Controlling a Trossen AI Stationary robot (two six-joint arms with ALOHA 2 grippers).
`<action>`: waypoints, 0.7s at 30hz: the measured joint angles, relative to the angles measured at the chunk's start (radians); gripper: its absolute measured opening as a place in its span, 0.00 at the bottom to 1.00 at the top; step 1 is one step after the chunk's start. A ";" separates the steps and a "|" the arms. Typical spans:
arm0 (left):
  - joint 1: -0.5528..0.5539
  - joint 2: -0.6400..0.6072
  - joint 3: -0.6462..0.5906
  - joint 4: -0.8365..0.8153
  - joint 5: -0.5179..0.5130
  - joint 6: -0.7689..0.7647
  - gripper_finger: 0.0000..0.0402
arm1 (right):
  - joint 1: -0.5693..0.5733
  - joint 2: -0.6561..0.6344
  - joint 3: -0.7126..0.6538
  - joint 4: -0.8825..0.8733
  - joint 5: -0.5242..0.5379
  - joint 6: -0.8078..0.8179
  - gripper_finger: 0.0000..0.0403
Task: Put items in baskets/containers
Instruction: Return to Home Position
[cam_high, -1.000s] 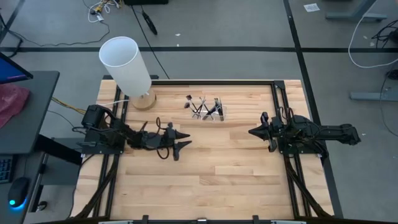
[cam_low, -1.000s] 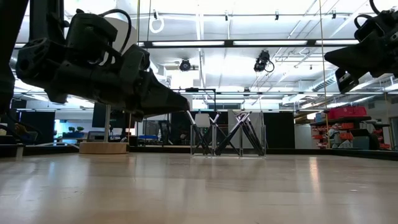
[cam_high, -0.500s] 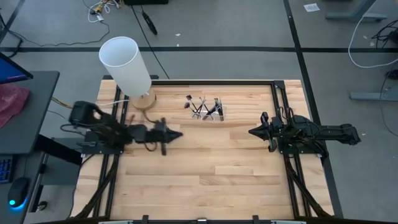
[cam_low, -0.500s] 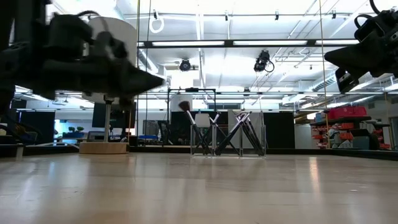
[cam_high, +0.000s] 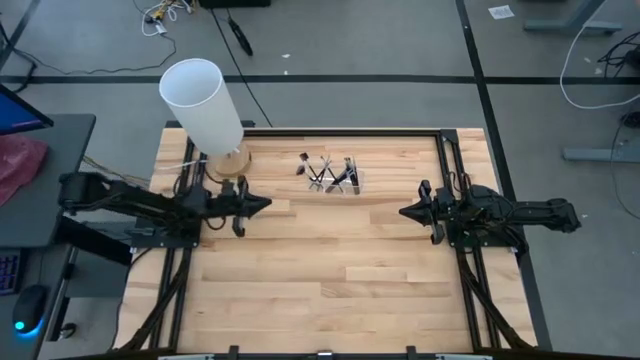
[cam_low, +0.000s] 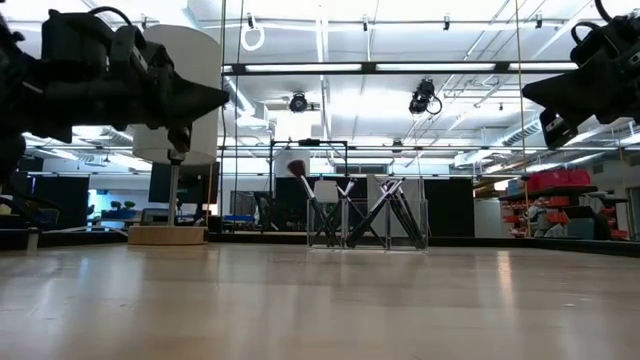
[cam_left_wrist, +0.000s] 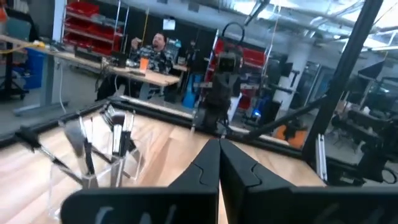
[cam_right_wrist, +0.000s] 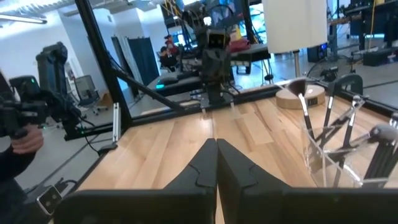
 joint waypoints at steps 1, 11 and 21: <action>0.007 -0.022 0.000 -0.018 0.006 0.003 0.00 | 0.000 0.000 0.000 -0.005 0.001 0.000 0.01; 0.032 -0.445 0.000 -0.477 0.018 0.038 0.00 | 0.000 0.001 0.000 -0.001 0.000 0.000 0.01; 0.032 -0.924 0.000 -0.944 0.016 0.064 0.00 | 0.000 0.001 0.000 -0.001 0.000 0.000 0.01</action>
